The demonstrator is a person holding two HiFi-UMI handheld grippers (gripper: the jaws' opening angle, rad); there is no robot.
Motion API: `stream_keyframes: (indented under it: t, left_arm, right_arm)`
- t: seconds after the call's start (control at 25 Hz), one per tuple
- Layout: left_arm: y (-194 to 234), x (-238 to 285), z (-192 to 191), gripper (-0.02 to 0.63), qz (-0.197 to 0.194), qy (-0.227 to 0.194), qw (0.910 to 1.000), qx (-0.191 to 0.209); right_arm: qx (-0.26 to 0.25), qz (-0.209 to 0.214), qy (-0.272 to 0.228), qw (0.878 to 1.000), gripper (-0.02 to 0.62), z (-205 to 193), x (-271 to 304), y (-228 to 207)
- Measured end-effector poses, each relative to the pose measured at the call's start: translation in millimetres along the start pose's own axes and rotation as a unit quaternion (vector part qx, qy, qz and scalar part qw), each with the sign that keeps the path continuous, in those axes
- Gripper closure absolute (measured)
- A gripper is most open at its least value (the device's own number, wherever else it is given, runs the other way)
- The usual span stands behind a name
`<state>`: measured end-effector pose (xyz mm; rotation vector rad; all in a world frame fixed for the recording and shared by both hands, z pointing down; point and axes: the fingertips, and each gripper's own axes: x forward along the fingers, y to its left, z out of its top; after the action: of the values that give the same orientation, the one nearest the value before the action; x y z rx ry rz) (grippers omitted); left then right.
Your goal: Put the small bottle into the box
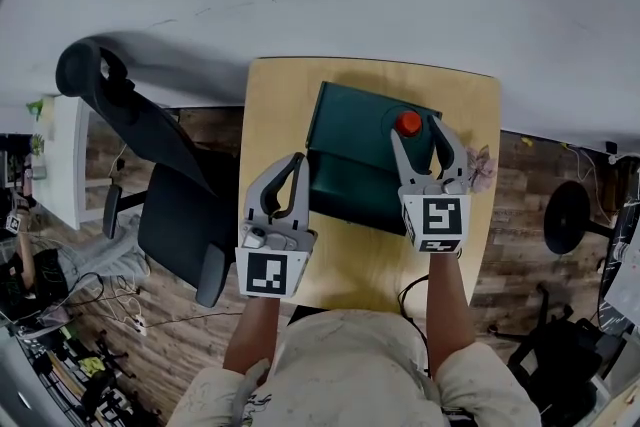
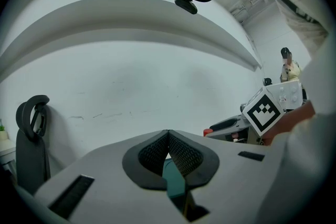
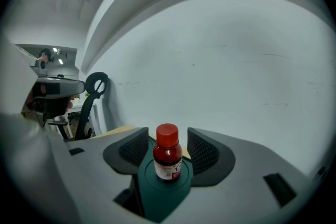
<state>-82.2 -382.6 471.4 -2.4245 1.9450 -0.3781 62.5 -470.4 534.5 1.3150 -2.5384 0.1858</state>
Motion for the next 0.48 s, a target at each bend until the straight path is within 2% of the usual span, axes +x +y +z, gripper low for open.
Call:
stream_keyframes:
  t: [0.08, 0.16, 0.48]
  left_arm:
    - [-0.7, -0.5, -1.4, 0.598, -0.001, 0.004, 1.0, 0.0]
    - [-0.5, -0.7, -2.4, 0.598, -0.002, 0.006, 1.0, 0.0]
    - [-0.9, -0.1, -2.8, 0.598, -0.001, 0.006, 1.0, -0.007]
  right_arm:
    - [-0.004, 0.0, 0.0, 1.0, 0.37, -0.2, 1.5, 0.3]
    - [-0.011, -0.002, -0.004, 1.0, 0.442, 2.0, 2.5, 1.2]
    - [-0.011, -0.001, -0.008, 1.0, 0.453, 5.8, 3.4, 4.2]
